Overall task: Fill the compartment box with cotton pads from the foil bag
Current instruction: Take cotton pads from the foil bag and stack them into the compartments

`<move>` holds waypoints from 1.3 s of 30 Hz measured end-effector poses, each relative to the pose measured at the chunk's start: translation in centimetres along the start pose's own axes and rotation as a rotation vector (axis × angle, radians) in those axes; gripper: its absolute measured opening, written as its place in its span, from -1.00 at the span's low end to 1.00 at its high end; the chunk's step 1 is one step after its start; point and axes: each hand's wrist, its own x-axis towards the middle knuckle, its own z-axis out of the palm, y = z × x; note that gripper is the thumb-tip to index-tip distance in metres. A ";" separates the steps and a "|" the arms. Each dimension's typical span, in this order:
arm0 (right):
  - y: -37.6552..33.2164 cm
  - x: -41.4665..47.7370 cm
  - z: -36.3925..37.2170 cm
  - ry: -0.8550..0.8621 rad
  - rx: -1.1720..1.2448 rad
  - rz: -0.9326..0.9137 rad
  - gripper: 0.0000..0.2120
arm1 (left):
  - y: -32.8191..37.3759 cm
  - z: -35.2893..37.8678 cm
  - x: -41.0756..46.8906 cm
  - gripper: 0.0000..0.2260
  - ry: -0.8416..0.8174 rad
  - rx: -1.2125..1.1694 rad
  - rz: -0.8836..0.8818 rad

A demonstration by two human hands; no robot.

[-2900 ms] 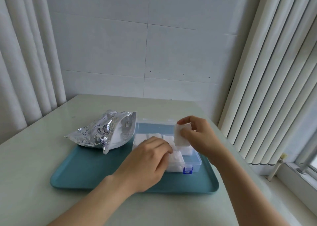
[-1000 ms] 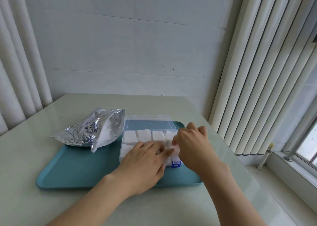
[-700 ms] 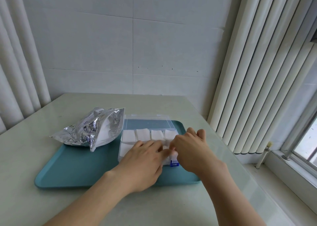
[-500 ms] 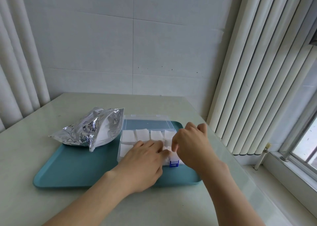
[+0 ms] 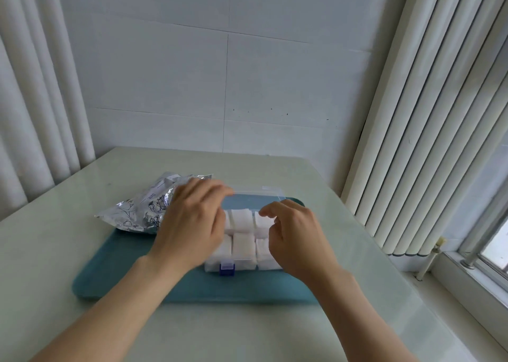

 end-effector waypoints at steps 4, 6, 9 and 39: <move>-1.7 0.6 0.9 -0.058 0.014 -0.031 -0.58 | -4.0 -0.2 -0.3 -0.60 0.068 0.060 -0.281; -2.6 1.5 1.5 -0.091 0.041 -0.036 -0.59 | -5.4 -0.1 -0.6 -0.52 0.009 0.048 -0.412; -3.8 2.7 2.1 -0.136 0.080 -0.048 -0.58 | -6.7 0.2 -1.0 -0.42 -0.176 0.042 -0.597; -11.0 10.0 12.5 -0.363 0.291 0.003 -0.67 | -7.7 0.3 -0.4 -0.63 0.010 -0.446 -0.985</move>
